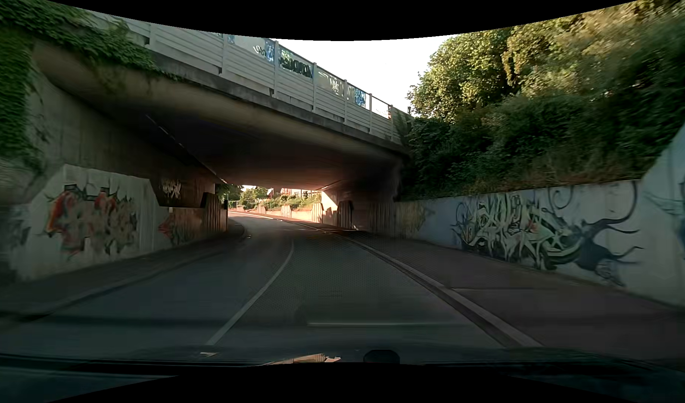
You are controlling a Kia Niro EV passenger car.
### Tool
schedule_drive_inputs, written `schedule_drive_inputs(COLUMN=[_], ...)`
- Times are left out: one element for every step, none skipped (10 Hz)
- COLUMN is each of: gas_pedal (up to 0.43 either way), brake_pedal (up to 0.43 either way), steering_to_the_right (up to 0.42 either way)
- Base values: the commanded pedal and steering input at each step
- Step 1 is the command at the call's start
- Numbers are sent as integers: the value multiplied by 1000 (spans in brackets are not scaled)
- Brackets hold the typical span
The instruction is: Follow the waypoints while adhering to traffic rules and regulations
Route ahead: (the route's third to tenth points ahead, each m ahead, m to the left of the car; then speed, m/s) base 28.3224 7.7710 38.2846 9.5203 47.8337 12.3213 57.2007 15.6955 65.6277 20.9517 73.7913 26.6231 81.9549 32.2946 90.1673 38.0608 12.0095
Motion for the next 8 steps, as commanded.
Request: schedule_drive_inputs(gas_pedal=[39, 39, 39, 39, 47, 59, 67, 67], brake_pedal=[0, 0, 0, 0, 0, 0, 0, 0], steering_to_the_right=[-42, -42, -42, -42, -42, -42, -42, -42])
